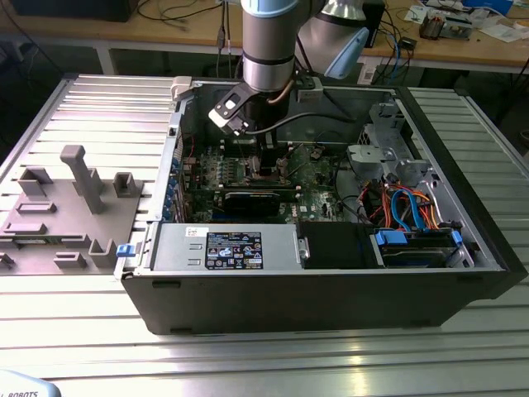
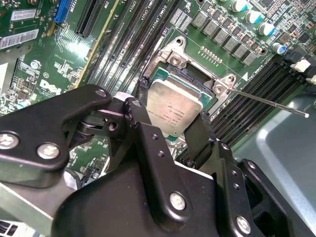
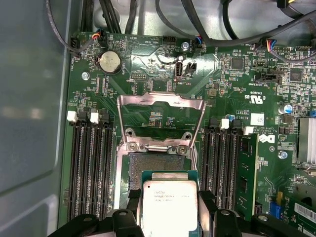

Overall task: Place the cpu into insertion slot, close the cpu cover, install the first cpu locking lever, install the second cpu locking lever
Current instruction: 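Place the cpu into insertion slot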

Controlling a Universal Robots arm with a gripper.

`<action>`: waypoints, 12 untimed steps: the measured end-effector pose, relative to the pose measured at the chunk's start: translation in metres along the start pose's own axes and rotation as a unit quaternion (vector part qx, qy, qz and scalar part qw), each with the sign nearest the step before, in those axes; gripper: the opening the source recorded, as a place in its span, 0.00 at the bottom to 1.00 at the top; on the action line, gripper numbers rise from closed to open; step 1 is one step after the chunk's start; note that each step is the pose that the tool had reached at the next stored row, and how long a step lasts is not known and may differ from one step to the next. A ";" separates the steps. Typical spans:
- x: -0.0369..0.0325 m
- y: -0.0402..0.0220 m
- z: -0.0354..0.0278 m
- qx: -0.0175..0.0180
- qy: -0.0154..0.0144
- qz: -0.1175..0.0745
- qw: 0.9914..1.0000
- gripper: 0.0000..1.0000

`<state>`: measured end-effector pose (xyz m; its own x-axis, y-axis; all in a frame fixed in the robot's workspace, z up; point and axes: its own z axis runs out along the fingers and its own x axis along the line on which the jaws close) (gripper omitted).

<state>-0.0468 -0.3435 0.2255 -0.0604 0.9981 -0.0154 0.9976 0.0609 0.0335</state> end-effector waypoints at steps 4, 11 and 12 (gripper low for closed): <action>0.0008 -0.0001 0.0009 0.000 0.000 0.002 1.000 0.55; 0.0077 0.0003 0.0041 0.000 -0.001 0.019 1.000 0.55; 0.0078 0.0003 0.0053 0.000 -0.001 0.020 1.000 0.55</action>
<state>-0.0467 -0.3358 0.2201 -0.0214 0.9997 -0.0154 0.9992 0.0219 0.0336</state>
